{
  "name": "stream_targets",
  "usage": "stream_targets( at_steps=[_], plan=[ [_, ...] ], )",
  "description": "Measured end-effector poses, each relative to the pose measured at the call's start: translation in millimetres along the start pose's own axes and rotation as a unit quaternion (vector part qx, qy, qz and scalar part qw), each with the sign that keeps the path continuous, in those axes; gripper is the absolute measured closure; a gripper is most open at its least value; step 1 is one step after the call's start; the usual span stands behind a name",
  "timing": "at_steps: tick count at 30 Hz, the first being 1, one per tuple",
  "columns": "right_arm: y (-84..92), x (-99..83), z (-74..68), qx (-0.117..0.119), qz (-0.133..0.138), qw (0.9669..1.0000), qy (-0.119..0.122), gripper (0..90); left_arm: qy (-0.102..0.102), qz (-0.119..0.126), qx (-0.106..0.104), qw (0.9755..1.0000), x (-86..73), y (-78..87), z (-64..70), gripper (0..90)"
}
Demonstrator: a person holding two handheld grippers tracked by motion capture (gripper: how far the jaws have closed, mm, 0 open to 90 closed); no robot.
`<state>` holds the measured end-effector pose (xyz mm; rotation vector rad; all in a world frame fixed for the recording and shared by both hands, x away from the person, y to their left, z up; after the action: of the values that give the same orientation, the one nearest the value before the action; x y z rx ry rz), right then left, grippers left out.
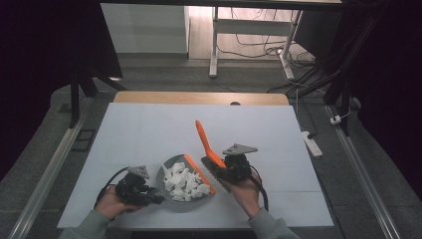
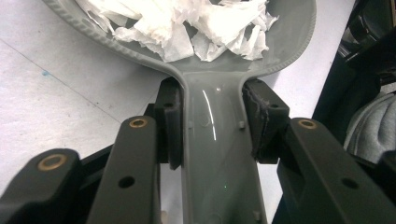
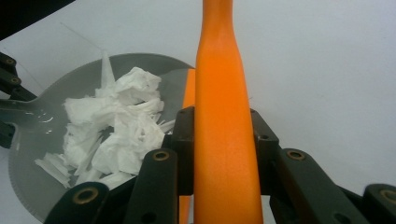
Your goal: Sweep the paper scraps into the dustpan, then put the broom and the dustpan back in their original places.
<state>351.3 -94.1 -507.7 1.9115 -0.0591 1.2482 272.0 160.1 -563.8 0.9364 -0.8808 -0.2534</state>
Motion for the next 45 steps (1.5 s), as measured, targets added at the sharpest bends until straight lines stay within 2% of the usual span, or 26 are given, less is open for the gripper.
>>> stream_targets(
  at_steps=[9, 19, 28, 33, 39, 45],
  plan=[
    [14.1, -1.0, 20.6, -0.011, 0.011, 0.9998, -0.011, 69.9, 0.005, 0.009, -0.005, 0.9999, 0.2, 0.8, -1.0, 61.8],
    [27.4, -4.5, 36.5, -0.008, 0.020, 0.9997, -0.009, 69.9, 0.008, 0.031, 0.014, 0.9994, 3.5, 5.3, -2.2, 61.8],
    [34.7, -4.6, 41.0, 0.000, 0.025, 0.9997, 0.004, 69.9, 0.019, 0.054, 0.033, 0.9978, 7.4, 9.6, -3.0, 61.8],
    [37.7, -5.2, 41.2, 0.005, 0.025, 0.9995, 0.019, 69.9, 0.023, 0.066, 0.041, 0.9967, 9.7, 12.4, -2.1, 61.7],
    [44.0, -7.3, 43.7, 0.012, 0.027, 0.9991, 0.029, 69.9, 0.030, 0.083, 0.053, 0.9947, 11.6, 15.5, -0.3, 61.7],
    [51.7, -8.8, 49.4, 0.009, 0.032, 0.9990, 0.030, 69.9, 0.043, 0.098, 0.058, 0.9926, 12.8, 18.4, 0.4, 61.7]
  ],
)
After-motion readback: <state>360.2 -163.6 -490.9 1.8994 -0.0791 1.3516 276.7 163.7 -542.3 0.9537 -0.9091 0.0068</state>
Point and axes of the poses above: each handheld gripper's, and its own axes: y roughly backward along the jaws, x roughly out of its top, z roughly to its right, the point moved 6 cm from there along -y, roughly forward along the jaws, and after that the axes turned 5 degrees about x, right-handed, at the moved point
